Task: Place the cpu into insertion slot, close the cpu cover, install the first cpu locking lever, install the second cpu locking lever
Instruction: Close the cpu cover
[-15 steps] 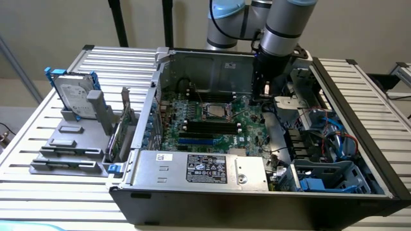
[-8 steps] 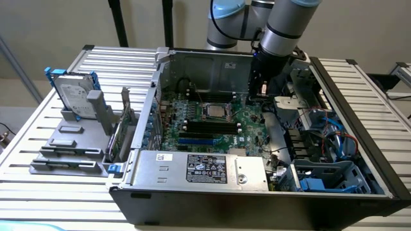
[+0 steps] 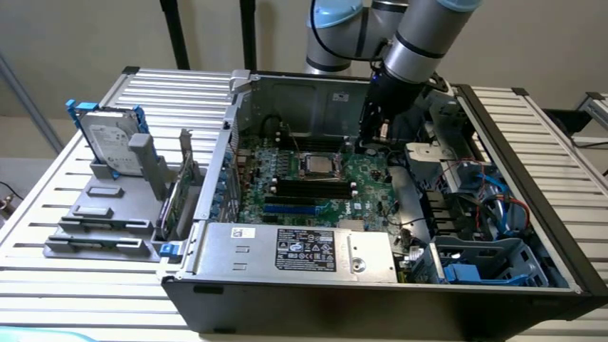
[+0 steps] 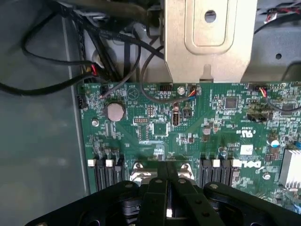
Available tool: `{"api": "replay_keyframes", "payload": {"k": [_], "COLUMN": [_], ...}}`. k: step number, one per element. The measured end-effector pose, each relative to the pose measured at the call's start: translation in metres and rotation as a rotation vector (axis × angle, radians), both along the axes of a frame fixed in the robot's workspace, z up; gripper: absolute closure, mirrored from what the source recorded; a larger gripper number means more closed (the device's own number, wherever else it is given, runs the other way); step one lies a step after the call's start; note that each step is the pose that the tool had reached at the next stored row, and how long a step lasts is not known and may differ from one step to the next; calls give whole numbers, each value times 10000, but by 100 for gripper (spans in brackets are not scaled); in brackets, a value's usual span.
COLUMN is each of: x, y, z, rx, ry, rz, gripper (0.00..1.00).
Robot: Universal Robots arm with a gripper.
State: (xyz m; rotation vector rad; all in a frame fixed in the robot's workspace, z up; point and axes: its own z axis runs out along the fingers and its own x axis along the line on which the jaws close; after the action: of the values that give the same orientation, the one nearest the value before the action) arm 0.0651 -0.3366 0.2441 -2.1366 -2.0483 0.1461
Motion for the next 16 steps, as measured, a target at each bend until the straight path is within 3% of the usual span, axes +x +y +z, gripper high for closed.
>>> {"api": "replay_keyframes", "payload": {"k": [2, 4, 11, 16], "x": [-46, -114, -375, -492], "y": [0, 0, -3, -13], "z": [-1, -1, -4, -24], "rx": [23, 50, 100, 98], "ry": [148, 242, 431, 640], "rz": [1, 1, 0, 0], "gripper": [89, 89, 89, 89]}}
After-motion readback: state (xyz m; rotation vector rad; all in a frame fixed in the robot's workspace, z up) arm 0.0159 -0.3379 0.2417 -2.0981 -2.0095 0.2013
